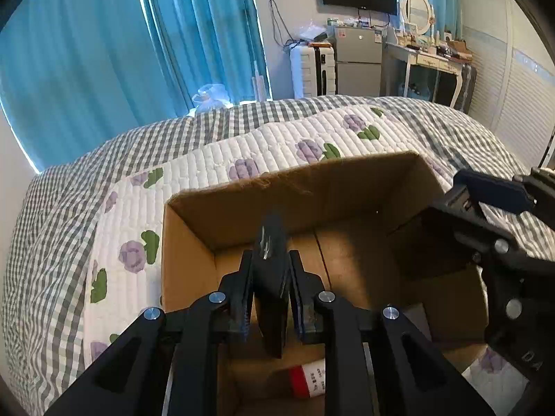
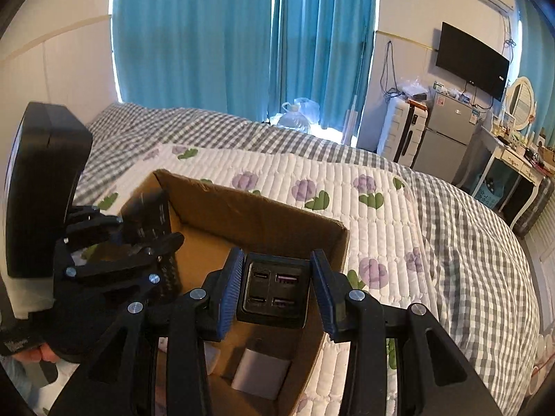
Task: Organize rigid objects
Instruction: 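Lower the remote into the box with left tool while right tool drops the power bank in, then grasp the white plug adapter with the left tool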
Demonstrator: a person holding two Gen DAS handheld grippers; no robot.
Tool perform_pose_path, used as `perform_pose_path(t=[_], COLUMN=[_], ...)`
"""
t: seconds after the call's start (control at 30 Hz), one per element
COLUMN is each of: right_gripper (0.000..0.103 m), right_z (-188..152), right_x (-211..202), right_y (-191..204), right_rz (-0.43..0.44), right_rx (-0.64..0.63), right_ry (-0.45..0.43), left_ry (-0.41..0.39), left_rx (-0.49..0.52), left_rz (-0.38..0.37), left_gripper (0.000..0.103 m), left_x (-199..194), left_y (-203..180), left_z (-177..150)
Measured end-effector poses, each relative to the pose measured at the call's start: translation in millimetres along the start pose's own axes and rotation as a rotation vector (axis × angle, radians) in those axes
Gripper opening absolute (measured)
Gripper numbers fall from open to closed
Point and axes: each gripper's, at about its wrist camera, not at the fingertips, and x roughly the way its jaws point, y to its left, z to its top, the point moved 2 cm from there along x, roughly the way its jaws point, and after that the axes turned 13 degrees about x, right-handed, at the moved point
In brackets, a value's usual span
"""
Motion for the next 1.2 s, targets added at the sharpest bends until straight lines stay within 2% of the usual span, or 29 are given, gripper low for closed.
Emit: perform_pose_path(t=[0.07,0.1,0.13,0.2,0.33,0.43,0.53,0.6,0.73,0.83,0.9,1.0,1.2], right_gripper=[0.039,0.039,0.039,0.039,0.039,0.040,0.064,0.066,0.066,0.066,0.067,0.077,0.095], right_z=[0.7,2.0,4.2,9.6,18.4,15.5,8.2,6.5,6.6,6.8,7.3,5.1,-15.2], right_x=[0.6,1.0,1.9,4.0,17.7,32.4,18.3,2.1,-32.2,-72.7,-101.4,-143.8,-207.9], right_y=[-0.8,-2.0,-3.6,-2.8,1.9,-1.4,1.5,3.5,3.2,3.0,6.5,11.3,23.5], right_rz=[-0.001,0.000,0.000,-0.001,-0.011,0.025,0.022,-0.013,-0.049,-0.084,-0.105,-0.125,-0.184], right_rx=[0.003,0.008,0.014,0.013,-0.006,0.026,0.009,-0.015,0.011,0.013,0.003,0.001,0.019], right_ry=[-0.003,-0.004,-0.007,-0.016,-0.046,-0.026,-0.056,-0.082,-0.062,-0.070,-0.088,-0.124,-0.124], left_ry=[-0.001,-0.007,-0.017,-0.051,-0.066,-0.085,-0.108,-0.113,-0.134,-0.176,-0.215,-0.241,-0.252], left_rx=[-0.006,-0.009,-0.012,-0.006,-0.013,-0.028,-0.031,-0.029,-0.033,-0.043,-0.050,-0.056,-0.072], left_rz=[-0.004,-0.001,0.006,0.017,0.043,0.055,0.057,0.068,0.086,0.105,0.120,0.136,0.151], left_gripper=[0.043,0.062,0.065,0.065,0.065,0.078,0.083,0.086,0.087,0.097,0.098,0.103,0.103], left_x=[-2.0,-6.2,-9.2,-19.2,-32.5,-39.6,-50.1,-60.3,-93.6,-132.0,-161.8,-193.4,-234.9], left_y=[4.1,7.0,8.6,13.7,23.2,27.4,28.2,27.7,27.9,30.1,31.7,31.2,24.9], left_z=[2.9,5.0,6.1,8.1,7.9,5.4,0.3,-1.7,-6.1,-10.9,-17.1,-26.7,-57.7])
